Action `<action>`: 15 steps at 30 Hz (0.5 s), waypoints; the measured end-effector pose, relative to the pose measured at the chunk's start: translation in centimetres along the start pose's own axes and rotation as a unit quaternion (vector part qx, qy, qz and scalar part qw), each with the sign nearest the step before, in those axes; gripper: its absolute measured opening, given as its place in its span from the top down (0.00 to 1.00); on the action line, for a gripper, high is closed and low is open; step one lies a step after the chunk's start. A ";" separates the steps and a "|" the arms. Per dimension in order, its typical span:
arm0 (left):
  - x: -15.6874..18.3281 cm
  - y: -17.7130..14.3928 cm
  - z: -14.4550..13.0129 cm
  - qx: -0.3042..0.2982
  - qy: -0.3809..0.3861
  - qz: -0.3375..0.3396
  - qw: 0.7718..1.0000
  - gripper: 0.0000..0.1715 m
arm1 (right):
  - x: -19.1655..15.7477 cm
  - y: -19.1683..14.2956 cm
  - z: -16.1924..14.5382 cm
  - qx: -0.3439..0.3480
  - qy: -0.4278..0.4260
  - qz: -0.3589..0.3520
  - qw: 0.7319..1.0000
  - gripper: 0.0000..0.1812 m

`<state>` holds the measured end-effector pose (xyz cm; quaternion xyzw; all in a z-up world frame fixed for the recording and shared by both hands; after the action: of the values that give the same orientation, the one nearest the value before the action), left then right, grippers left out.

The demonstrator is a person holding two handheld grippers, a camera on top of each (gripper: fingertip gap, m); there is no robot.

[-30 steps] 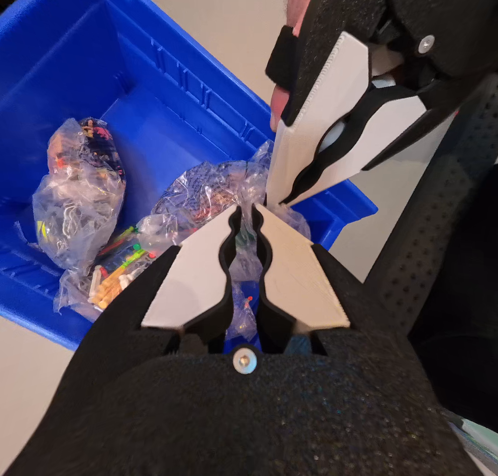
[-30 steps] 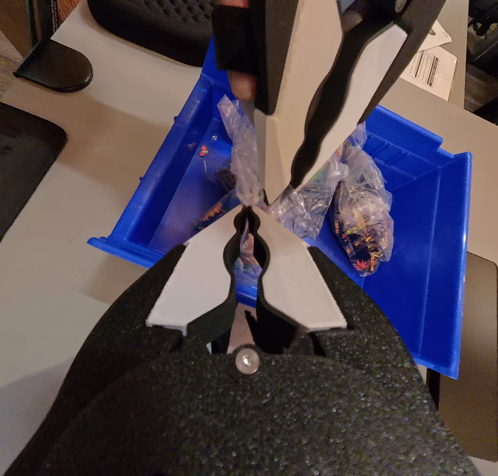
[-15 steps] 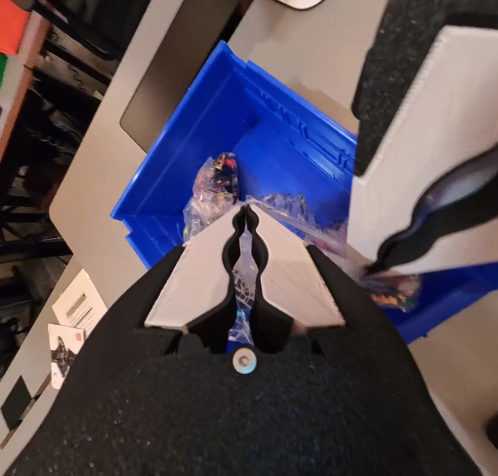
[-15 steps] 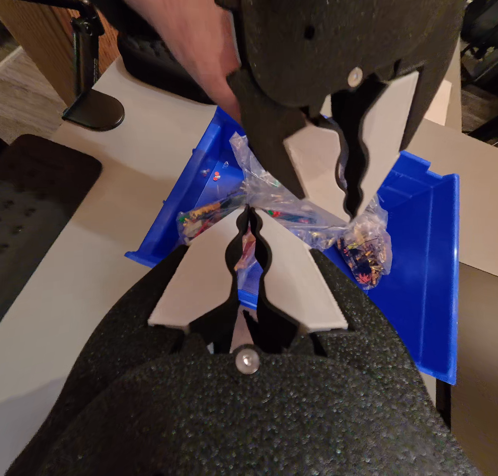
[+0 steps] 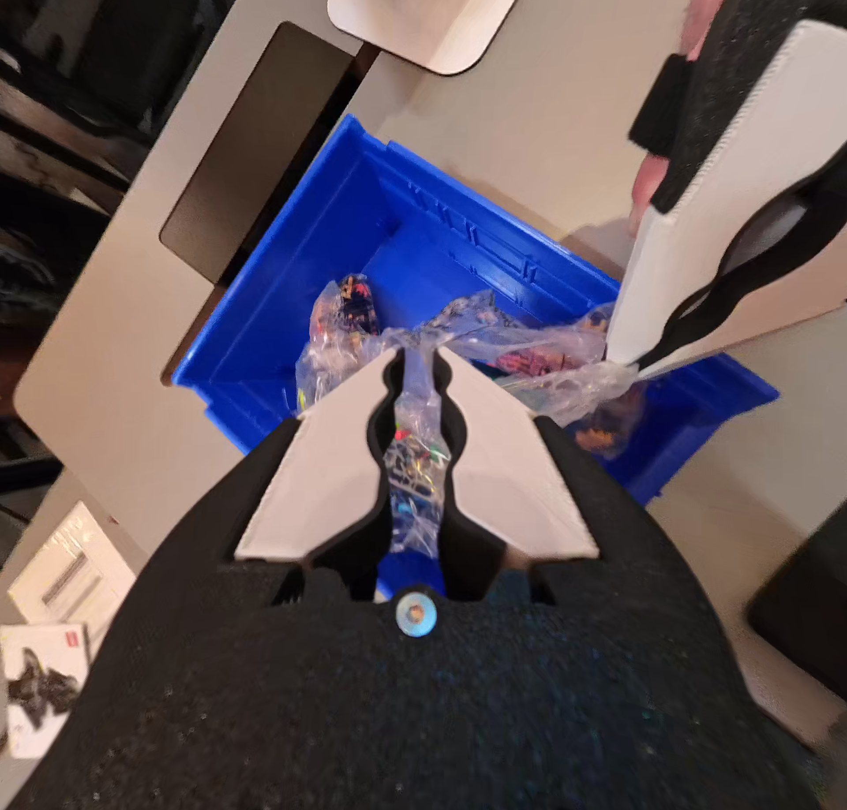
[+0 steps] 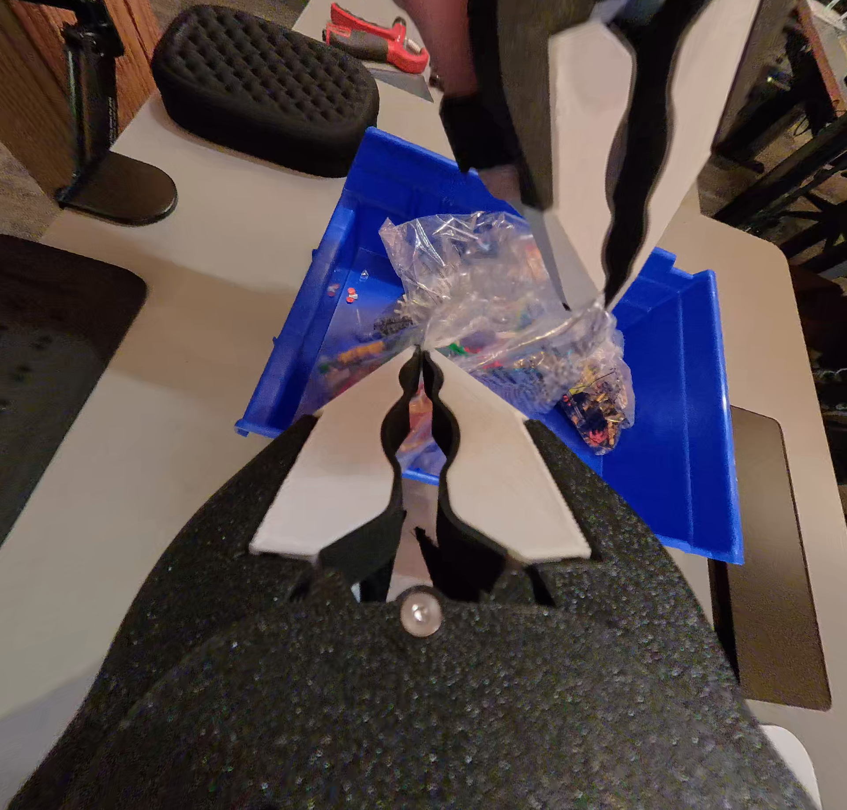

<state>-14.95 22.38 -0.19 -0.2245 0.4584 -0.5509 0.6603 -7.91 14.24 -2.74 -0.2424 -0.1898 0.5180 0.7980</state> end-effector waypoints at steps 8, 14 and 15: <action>2.4 -0.7 -0.8 -0.010 -0.098 -0.095 0.991 0.68 | -1.3 0.5 -0.2 -0.011 -0.018 -0.007 1.000 1.00; 4.3 1.6 -2.1 -0.054 -0.123 -0.149 0.980 0.75 | -2.2 1.2 -0.4 -0.027 -0.034 -0.027 0.999 1.00; 4.6 1.9 -2.1 -0.054 -0.118 -0.146 0.981 0.78 | -2.2 1.2 -0.5 -0.026 -0.032 -0.027 0.999 1.00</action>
<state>-15.87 19.10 -4.31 -0.3878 0.3689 -0.5858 0.6086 -9.39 12.51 -3.93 -0.2410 -0.2355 0.4987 0.7986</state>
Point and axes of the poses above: each gripper's, where its closed fingertips meet, y out along the fingers, z out of its top, x = y × z across the jaws, the point moved 6 cm from there along -y, back along the fingers, and after that the axes turned 14 degrees about y, right-handed, at the moved point
